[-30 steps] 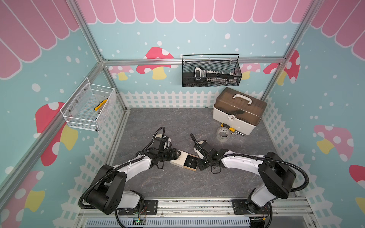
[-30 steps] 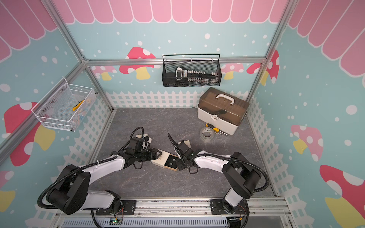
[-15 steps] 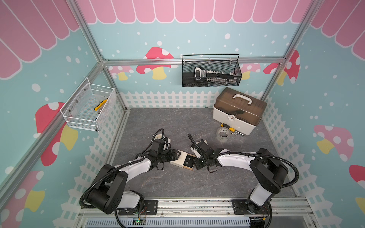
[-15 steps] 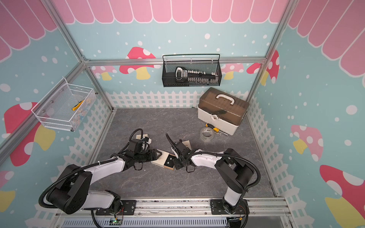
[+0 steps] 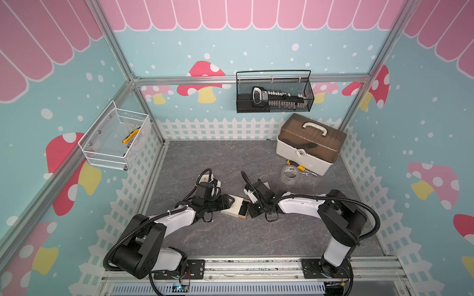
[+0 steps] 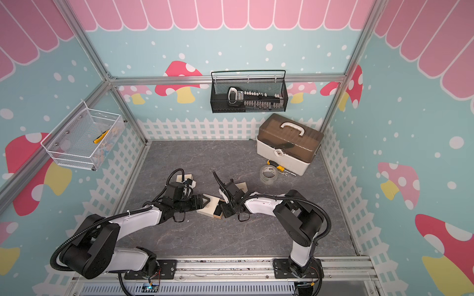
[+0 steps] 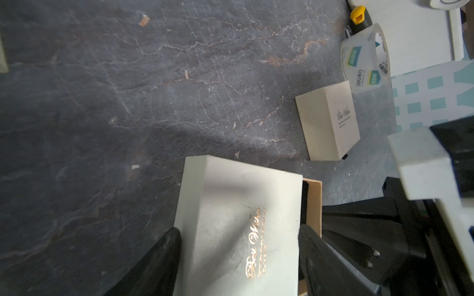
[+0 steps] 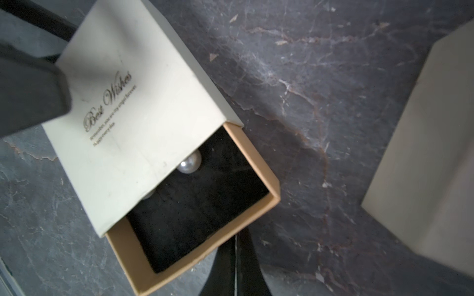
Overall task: Place the earrings into the drawer-style jewelry box
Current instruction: Close the drawer of the jewelry box, then move the jewelry box to the center of the board.
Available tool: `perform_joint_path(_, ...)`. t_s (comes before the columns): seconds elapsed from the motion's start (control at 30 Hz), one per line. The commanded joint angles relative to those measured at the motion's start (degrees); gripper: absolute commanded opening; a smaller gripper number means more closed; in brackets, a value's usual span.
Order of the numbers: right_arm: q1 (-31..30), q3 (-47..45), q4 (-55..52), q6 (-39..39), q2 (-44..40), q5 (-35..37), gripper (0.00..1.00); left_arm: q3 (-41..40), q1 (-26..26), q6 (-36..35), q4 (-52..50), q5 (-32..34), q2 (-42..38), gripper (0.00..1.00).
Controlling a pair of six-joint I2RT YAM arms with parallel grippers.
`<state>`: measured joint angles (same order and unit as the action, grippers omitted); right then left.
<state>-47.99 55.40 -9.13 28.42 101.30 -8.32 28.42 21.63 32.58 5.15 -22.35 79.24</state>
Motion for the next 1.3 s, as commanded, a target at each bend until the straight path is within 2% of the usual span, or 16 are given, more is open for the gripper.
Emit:
perform_joint_path(0.0, 0.0, 2.49, 2.93, 0.67, 1.48, -2.3, 0.0, -1.13, -0.38, 0.81, 1.73, -1.66, -1.09, 0.73)
perform_joint_path(0.5, -1.05, 7.37, 6.0, -0.96, 6.12, -5.61, 0.0, -1.24, -2.02, 0.95, 0.89, -2.25, -1.84, 0.72)
perform_joint_path(0.7, -1.91, 9.18, 7.16, -1.75, 7.07, -6.58, 0.0, -1.43, -3.19, 0.82, -1.89, -0.55, -4.44, 0.71)
perform_joint_path(0.97, -3.5, 15.8, 8.44, -2.13, 13.71, -8.17, 0.0, -0.66, -7.72, 1.93, -10.12, 4.9, -7.91, 0.7)
perform_joint_path(1.27, -5.31, 27.29, 8.04, -3.65, 21.99, -9.6, 0.0, -2.04, -15.69, 5.78, -15.43, 12.05, -13.62, 0.71)
